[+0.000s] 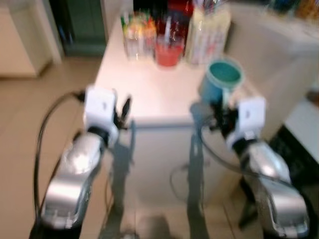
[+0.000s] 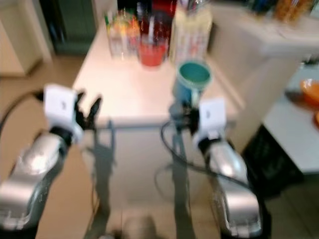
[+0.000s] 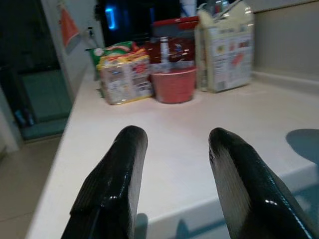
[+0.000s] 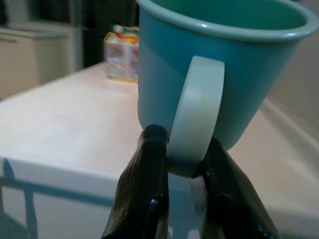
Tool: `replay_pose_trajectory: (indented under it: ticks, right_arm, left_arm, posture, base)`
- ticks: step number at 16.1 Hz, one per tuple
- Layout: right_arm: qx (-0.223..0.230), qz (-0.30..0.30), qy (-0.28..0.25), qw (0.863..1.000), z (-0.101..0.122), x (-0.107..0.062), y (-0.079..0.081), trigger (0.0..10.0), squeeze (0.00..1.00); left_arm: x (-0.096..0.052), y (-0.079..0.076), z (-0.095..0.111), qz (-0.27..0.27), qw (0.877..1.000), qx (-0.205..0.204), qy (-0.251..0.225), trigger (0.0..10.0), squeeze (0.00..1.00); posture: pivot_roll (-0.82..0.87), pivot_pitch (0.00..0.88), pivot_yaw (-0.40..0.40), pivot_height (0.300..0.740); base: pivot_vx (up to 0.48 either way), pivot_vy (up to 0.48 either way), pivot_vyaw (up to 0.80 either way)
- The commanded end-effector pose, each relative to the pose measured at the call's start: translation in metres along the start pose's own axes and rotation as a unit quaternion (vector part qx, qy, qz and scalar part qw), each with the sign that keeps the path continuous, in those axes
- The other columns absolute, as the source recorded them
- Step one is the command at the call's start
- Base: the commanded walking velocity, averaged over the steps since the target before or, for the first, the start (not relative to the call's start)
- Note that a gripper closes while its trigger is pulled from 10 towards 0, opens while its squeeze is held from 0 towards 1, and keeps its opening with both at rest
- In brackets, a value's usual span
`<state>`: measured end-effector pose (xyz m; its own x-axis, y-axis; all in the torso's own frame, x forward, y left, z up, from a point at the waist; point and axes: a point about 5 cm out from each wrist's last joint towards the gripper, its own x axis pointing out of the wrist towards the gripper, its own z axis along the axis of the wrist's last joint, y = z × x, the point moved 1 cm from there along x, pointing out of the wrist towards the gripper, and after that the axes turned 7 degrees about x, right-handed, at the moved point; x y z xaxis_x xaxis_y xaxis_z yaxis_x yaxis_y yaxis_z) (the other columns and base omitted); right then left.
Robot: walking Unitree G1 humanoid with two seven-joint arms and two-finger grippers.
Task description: Setting the table
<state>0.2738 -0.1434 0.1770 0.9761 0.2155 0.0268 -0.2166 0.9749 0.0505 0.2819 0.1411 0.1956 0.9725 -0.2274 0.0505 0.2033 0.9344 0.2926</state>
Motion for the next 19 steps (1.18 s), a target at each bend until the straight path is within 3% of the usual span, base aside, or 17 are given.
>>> replay_pose_trajectory:
  ticks: [1, 12, 19]
  right_arm:
    - [-0.005, -0.012, -0.016, 1.0, 0.007, 0.002, -0.003, 10.0, 0.0]
    - [-0.022, -0.038, -0.017, 0.999, 0.008, 0.001, -0.012, 10.0, 0.0]
    - [-0.029, -0.047, 0.01, 0.998, -0.004, -0.007, -0.01, 10.0, 0.0]
  left_arm:
    - [0.004, 0.002, 0.002, 0.007, 1.0, 0.008, 0.0, 10.0, 0.0]
    - [0.008, -0.001, 0.002, 0.001, 1.0, 0.012, -0.001, 10.0, 0.0]
    - [0.011, -0.002, -0.003, -0.001, 1.0, 0.015, -0.001, 10.0, 0.0]
  posture:
    - [0.06, 0.0, -0.028, 0.74]
    - [0.04, 0.0, -0.013, 0.74]
    - [0.02, 0.0, -0.016, 0.74]
  base:
    - [0.0, -0.48, 0.59]
    - [0.0, -0.48, 0.71]
    - [0.0, -0.48, 0.0]
